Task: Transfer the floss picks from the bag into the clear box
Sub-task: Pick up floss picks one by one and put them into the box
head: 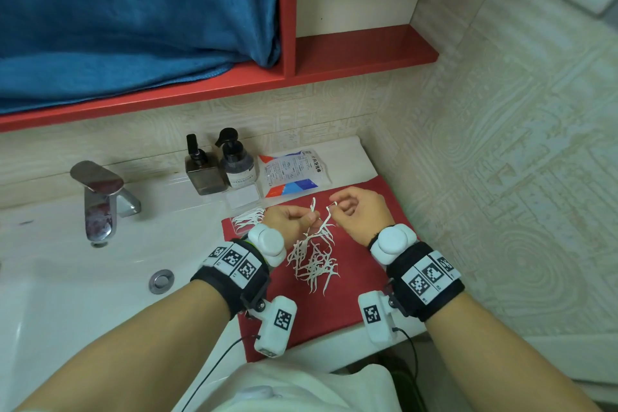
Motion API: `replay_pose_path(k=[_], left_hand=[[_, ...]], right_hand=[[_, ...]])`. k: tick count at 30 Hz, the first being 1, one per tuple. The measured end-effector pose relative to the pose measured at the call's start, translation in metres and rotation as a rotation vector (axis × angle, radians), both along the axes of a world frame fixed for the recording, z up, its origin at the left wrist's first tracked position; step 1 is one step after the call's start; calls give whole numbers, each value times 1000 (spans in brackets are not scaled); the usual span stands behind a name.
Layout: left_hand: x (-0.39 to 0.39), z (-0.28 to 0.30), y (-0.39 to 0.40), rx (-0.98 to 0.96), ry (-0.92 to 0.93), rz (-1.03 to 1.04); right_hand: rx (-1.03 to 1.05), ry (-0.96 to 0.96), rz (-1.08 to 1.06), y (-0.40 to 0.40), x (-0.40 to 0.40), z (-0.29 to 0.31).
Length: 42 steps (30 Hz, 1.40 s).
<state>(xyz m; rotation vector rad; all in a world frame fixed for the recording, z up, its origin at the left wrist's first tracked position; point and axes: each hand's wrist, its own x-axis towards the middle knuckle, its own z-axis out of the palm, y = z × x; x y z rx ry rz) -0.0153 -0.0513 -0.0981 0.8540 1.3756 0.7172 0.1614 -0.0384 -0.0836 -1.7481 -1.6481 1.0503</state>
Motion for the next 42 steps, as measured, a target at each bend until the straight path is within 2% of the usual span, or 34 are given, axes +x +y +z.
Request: replay_pose_path(k=[7, 17, 22, 26, 32, 36, 39, 42], left_hand=[[0, 10, -3, 72, -33, -208], [2, 24, -7, 106, -101, -310], [-1, 32, -8, 80, -103, -361], [-7, 40, -9, 66, -142, -375], [-12, 41, -11, 29, -60, -383], [-9, 48, -14, 23, -108, -332], [-7, 48, -15, 46, -56, -256], [-6, 51, -10, 56, -25, -197]], right_hand=[[-9, 72, 63, -2, -4, 8], [-1, 246, -17, -15, 2, 25], [41, 238, -49, -19, 0, 32], [67, 265, 3, -21, -9, 40], [58, 204, 58, -21, -11, 41], [105, 184, 39, -20, -15, 43], [130, 166, 40, -19, -17, 42], [121, 5, 22, -17, -9, 37]])
